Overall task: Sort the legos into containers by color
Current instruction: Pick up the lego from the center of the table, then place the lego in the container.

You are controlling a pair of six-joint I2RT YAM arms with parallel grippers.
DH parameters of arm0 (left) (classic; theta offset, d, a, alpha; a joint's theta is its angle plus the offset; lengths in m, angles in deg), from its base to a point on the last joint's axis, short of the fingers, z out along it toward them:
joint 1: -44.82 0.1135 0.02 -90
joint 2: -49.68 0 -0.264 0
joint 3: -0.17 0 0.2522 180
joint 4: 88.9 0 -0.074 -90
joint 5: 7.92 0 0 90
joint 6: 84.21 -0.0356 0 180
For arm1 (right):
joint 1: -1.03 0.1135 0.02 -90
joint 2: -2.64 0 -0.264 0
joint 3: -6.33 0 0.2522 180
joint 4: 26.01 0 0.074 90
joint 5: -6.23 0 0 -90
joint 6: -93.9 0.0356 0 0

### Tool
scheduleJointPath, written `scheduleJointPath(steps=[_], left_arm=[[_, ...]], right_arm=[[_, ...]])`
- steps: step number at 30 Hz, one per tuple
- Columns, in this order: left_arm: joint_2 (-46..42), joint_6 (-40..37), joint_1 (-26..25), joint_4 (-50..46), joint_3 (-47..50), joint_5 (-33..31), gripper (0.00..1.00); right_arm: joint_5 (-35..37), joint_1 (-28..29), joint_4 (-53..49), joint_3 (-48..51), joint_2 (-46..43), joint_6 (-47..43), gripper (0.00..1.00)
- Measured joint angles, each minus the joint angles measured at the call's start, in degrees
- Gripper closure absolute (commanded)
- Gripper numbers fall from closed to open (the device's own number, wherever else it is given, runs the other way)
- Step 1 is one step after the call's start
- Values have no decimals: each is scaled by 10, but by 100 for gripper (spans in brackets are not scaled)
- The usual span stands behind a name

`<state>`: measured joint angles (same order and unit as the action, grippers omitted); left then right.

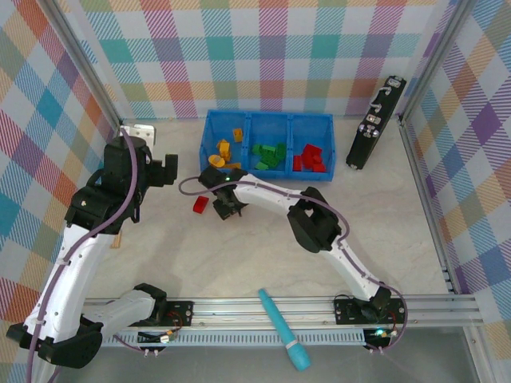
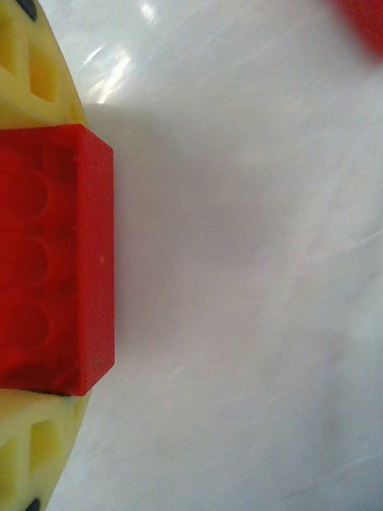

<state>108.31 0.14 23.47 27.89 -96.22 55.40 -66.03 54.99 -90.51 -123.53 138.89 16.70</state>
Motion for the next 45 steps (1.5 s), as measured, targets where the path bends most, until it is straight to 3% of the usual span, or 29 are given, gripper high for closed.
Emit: scheduleJointPath(steps=[6,11,15,20,30,38,45], left_arm=[[0,0,0,0,0,0,0],[0,0,0,0,0,0,0],[0,0,0,0,2,0,0],[0,0,1,0,25,0,0],[-3,41,17,-6,96,44,0],[2,132,27,-14,190,126,1],[43,165,31,-3,233,163,4]], right_arm=[[20,-40,-16,126,-158,-12,54],[44,-106,-6,147,-297,-35,54],[50,-169,16,157,-347,-50,54],[51,-240,46,177,-333,-62,54],[13,-312,105,166,-228,-63,52],[-5,-336,122,113,-143,-63,40],[-12,-346,122,96,-131,-67,25]])
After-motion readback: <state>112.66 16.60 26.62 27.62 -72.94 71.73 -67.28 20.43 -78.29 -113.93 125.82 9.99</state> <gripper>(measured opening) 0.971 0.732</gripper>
